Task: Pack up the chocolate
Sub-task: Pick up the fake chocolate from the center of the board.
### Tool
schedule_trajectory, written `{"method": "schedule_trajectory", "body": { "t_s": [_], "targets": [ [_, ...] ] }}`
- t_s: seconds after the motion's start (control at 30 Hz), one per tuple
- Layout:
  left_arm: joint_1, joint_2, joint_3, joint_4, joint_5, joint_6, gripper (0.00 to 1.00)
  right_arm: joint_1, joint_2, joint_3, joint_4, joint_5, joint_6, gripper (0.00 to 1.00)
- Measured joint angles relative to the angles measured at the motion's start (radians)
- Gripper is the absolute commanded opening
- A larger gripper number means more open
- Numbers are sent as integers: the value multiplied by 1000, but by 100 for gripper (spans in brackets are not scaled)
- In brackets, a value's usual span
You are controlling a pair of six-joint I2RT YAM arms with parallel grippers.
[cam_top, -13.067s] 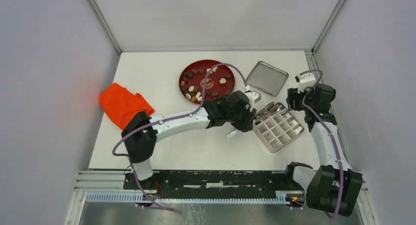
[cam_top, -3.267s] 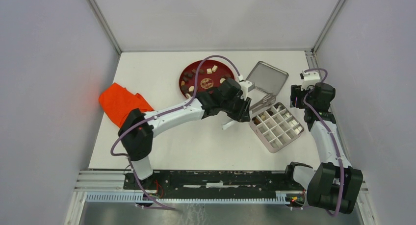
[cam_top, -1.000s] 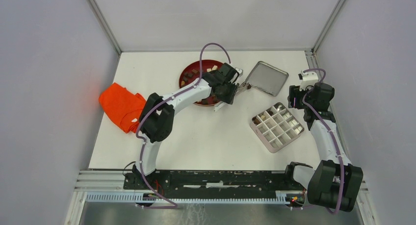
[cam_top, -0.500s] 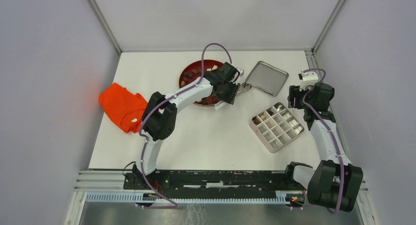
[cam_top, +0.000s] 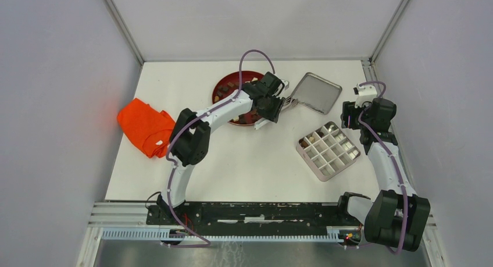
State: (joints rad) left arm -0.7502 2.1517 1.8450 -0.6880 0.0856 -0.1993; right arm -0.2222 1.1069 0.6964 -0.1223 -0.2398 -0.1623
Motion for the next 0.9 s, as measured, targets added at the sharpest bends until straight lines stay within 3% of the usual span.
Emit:
{"method": "schedule_trajectory", "body": {
  "t_s": [0.67,0.83,0.9],
  "targets": [
    [10,79,65,-22,48,1,44,5,0,0,0,0,0,67],
    [10,80,95,-22,49,1,41,5,0,0,0,0,0,67],
    [10,80,103,-23,50,1,35,5,0,0,0,0,0,67]
  ]
}}
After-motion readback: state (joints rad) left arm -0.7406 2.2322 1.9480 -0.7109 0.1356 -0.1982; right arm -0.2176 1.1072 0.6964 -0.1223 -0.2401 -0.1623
